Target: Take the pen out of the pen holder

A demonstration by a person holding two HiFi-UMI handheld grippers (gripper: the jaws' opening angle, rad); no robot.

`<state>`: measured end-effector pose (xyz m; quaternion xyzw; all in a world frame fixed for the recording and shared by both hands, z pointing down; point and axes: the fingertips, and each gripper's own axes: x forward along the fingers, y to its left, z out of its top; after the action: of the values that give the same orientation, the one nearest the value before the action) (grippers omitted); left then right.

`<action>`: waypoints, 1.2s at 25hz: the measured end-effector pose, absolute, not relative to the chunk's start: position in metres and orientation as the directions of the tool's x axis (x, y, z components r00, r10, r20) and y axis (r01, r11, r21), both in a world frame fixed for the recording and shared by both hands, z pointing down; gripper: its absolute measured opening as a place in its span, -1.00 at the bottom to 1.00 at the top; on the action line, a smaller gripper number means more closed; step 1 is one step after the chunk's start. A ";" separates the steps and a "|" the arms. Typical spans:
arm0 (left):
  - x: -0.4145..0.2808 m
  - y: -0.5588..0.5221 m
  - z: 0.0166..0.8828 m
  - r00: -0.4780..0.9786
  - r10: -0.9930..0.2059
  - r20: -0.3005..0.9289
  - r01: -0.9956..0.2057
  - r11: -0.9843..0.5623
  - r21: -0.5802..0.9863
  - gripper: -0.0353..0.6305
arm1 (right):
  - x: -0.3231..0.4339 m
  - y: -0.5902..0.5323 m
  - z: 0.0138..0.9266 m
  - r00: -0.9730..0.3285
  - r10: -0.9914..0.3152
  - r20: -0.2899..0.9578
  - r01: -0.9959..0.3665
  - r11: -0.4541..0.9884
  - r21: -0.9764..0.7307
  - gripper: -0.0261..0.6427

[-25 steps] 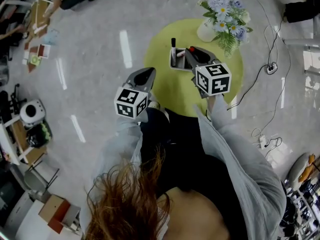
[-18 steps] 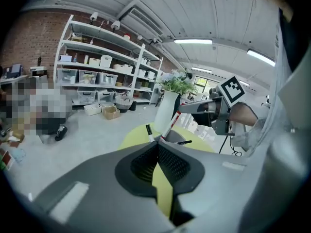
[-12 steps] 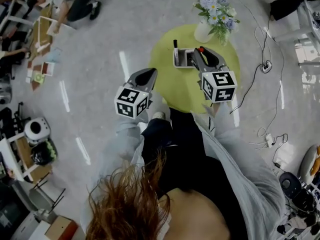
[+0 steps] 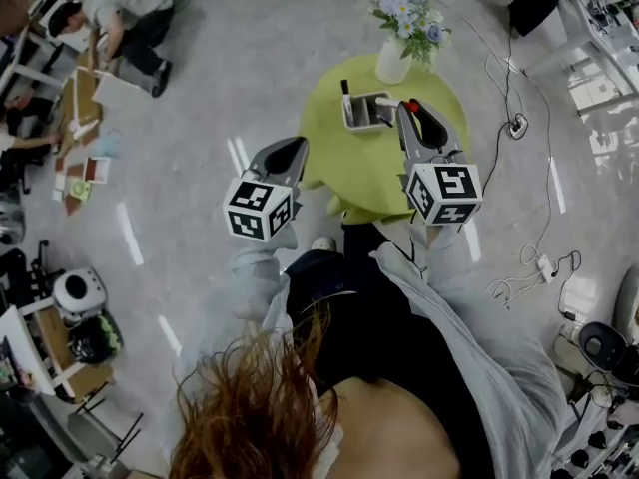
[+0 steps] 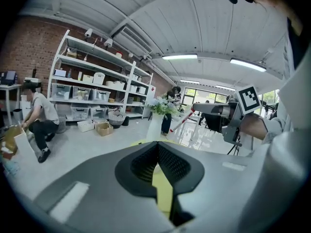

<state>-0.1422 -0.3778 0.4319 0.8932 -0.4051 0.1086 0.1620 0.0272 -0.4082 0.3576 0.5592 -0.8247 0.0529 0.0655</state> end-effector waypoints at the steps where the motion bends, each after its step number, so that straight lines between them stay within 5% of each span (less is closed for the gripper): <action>1: -0.144 -0.375 0.428 0.650 -0.692 0.313 -0.757 -0.623 0.195 -0.84 | 0.028 -0.401 0.355 -0.361 -0.919 0.159 -0.932 0.363 -0.019 -0.71; 19: -0.138 -0.316 0.425 0.734 -0.628 0.258 -0.677 -0.708 0.203 -0.84 | 0.056 -0.276 0.373 -0.153 -0.982 0.111 -0.986 0.144 -0.085 -0.71; 30: -0.137 -0.298 0.435 0.742 -0.615 0.265 -0.667 -0.714 0.212 -0.84 | 0.054 -0.255 0.385 -0.136 -0.981 0.138 -0.989 0.127 -0.072 -0.71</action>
<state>-0.1370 -0.2982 0.4351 0.9215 -0.3479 0.0879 0.1482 0.0538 -0.2551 0.3853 0.6566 -0.7502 0.0727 0.0280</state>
